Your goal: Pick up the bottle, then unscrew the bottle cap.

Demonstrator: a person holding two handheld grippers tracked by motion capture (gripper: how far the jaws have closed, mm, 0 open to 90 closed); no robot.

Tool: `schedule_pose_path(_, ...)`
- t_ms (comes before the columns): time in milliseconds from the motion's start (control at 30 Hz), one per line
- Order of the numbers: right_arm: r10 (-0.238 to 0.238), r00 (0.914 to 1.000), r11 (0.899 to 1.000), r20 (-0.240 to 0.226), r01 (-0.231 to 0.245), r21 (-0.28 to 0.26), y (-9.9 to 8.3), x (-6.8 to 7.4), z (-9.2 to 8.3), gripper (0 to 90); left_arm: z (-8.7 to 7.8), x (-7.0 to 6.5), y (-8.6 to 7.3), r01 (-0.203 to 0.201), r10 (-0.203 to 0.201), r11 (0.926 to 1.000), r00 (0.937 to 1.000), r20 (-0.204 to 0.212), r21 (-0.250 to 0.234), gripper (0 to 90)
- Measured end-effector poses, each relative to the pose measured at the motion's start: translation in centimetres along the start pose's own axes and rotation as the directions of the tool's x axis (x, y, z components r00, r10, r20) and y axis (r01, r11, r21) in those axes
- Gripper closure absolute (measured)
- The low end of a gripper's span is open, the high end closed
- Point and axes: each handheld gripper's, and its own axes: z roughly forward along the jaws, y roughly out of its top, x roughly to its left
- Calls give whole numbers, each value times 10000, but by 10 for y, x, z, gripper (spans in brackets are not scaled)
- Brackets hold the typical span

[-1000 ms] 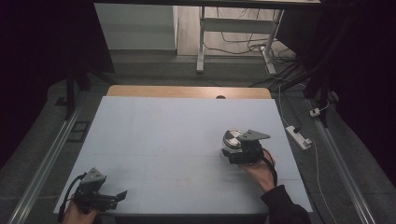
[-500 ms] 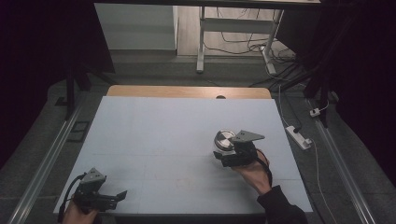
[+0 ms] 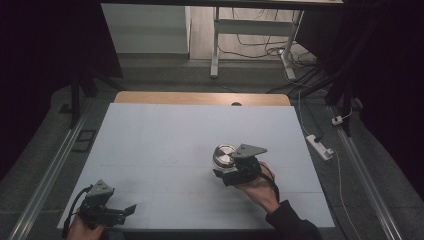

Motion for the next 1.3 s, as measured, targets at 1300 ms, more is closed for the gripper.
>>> schedule_pose_path(1300, -712, 9923, 9975, -1014, 709, -60, 14, 43, 27, 144, -1, -1, 2, 38, -24, 9995, 9989, 471, -310, 0)
